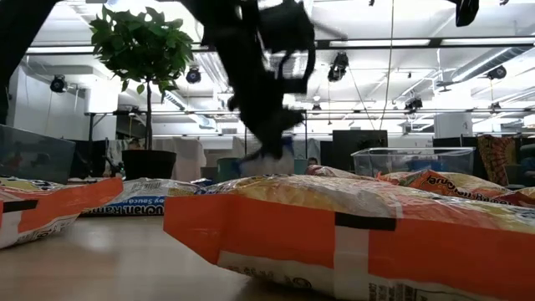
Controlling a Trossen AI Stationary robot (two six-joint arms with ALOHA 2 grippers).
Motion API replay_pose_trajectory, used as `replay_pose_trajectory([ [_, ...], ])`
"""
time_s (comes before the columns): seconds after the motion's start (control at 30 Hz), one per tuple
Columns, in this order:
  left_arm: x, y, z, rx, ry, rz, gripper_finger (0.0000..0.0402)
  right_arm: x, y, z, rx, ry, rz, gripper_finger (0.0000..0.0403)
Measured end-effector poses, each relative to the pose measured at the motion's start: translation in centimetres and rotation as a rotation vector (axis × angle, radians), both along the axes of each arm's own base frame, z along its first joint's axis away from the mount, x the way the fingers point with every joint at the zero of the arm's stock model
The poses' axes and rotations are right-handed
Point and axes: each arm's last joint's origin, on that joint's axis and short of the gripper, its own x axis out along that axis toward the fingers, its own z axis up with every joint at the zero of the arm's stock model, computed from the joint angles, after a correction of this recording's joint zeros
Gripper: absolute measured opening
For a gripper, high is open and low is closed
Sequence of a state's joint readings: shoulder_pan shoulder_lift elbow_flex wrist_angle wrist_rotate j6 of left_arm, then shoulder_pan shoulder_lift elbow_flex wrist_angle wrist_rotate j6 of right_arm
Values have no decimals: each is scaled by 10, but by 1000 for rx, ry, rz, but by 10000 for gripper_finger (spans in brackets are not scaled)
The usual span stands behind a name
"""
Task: Sort Maruchan noodles
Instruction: Put the top right blue noodle pack into the green bin
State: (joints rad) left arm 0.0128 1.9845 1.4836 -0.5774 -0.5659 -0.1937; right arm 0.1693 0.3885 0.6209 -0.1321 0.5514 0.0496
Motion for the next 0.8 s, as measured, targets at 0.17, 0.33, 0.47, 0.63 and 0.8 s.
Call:
replay_pose_trajectory([
  [0.17, -6, 3, 51, 39, -115, -17, 0, 0, 0, 0, 0, 5, 0, 9],
  [0.33, -13, 15, 95, 83, -238, -20, 0, 0, 0, -1, -2, 7, 0, 9],
  [0.47, -17, 33, 120, 132, -344, -6, 0, 0, 0, -1, 0, 6, 0, 9],
  [0.63, -22, 66, 139, 174, -446, 68, 0, 0, 0, -1, -1, 7, 0, 9],
  [0.8, -30, 105, 137, 159, -476, 178, 0, 0, 0, -1, -10, 12, -1, 9],
])
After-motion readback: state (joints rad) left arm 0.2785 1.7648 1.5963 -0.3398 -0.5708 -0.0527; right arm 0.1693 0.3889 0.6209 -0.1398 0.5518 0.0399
